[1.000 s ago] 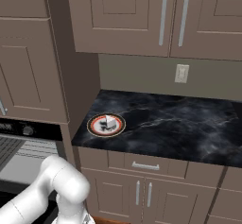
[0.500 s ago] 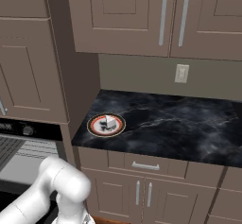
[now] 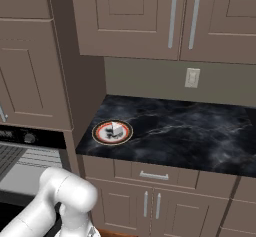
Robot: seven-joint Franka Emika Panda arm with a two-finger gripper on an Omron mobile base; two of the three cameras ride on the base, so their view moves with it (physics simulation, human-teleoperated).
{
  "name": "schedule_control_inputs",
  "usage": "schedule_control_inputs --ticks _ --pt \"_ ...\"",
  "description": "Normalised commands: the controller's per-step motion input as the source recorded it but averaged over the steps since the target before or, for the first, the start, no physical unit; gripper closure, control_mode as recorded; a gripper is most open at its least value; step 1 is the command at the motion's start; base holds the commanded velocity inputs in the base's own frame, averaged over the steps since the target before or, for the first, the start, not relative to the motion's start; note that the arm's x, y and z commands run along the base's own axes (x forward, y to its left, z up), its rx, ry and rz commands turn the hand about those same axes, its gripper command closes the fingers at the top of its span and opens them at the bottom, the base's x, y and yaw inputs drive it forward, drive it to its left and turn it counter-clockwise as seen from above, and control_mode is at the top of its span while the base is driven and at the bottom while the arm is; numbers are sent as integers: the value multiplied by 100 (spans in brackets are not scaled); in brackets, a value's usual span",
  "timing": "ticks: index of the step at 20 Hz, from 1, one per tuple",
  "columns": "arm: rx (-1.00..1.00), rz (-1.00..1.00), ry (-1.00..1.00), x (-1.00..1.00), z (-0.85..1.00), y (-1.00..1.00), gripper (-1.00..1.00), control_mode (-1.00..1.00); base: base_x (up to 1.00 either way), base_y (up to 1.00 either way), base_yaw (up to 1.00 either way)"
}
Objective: Take the baked cake out of the oven and place it on the plate for cooling. Then close the oven door.
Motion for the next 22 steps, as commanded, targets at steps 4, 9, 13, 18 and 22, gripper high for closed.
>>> schedule_control_inputs --ticks 4,9,13,18,22 --pt "0 -7 -4 -13 6 -3 -100 -100 0 0 0" --pt "0 -7 -2 -22 4 -8 -100 -100 0 0 0" --pt "0 -9 0 -21 0 -7 -100 -100 0 0 0" --pt "0 -10 0 -23 0 -5 -100 -100 0 0 0" --pt "0 -11 -1 -28 0 -6 -100 -100 0 0 0"
